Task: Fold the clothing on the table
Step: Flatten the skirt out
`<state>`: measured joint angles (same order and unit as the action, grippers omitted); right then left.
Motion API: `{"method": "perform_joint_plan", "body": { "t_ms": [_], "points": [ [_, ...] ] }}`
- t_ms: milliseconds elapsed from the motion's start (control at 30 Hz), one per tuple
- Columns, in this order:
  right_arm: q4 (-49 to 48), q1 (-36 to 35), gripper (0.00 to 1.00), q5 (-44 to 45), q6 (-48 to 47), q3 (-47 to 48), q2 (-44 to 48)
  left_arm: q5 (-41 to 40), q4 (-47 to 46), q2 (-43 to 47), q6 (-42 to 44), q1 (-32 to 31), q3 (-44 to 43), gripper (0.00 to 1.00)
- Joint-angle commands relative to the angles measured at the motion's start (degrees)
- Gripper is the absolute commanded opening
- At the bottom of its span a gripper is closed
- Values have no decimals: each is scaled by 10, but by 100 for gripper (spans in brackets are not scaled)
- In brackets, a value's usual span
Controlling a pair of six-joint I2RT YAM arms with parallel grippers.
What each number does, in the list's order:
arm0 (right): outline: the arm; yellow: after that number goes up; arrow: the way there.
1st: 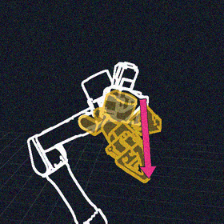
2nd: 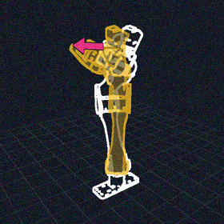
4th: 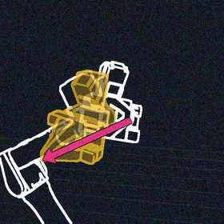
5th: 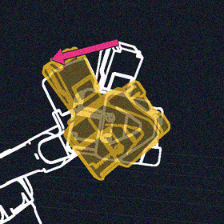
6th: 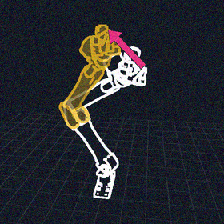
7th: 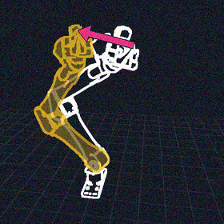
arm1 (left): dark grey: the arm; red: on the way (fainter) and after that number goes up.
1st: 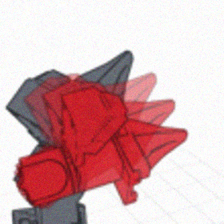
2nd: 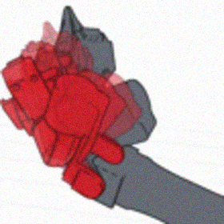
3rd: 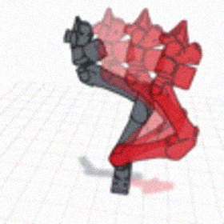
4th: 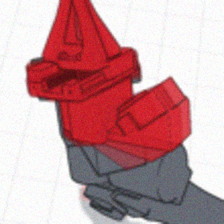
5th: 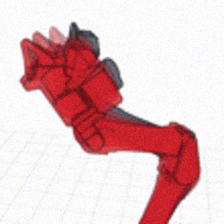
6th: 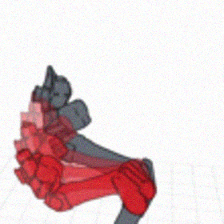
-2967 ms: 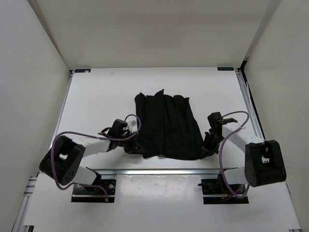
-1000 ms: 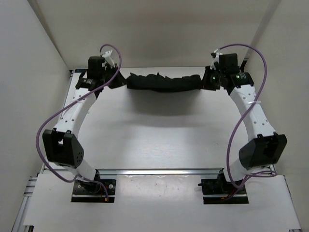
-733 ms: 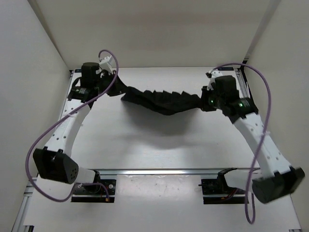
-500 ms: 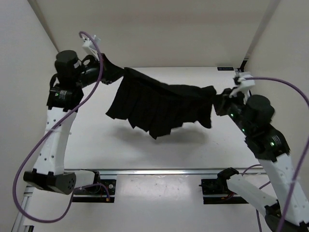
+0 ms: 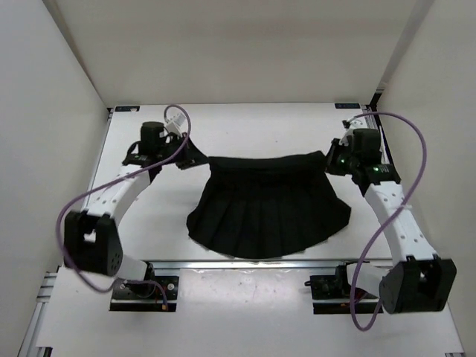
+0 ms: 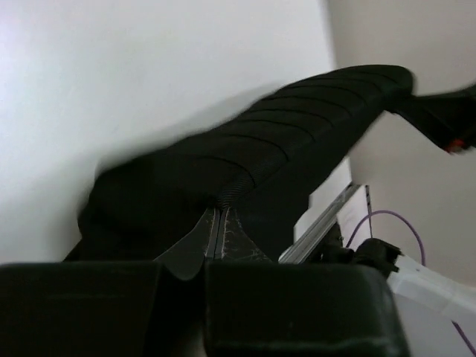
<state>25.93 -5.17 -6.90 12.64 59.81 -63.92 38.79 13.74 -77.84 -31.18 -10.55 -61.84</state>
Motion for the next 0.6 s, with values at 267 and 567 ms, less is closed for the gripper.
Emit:
{"method": "perform_joint_plan", "body": {
  "t_ms": [267,567],
  "points": [
    [-77,-15,0,145,-10,105,-70,-101,19,-149,1,7,-261,0],
    [-309,-113,0,256,-119,16,24,-76,41,-202,-20,20,-463,0]
  ]
}}
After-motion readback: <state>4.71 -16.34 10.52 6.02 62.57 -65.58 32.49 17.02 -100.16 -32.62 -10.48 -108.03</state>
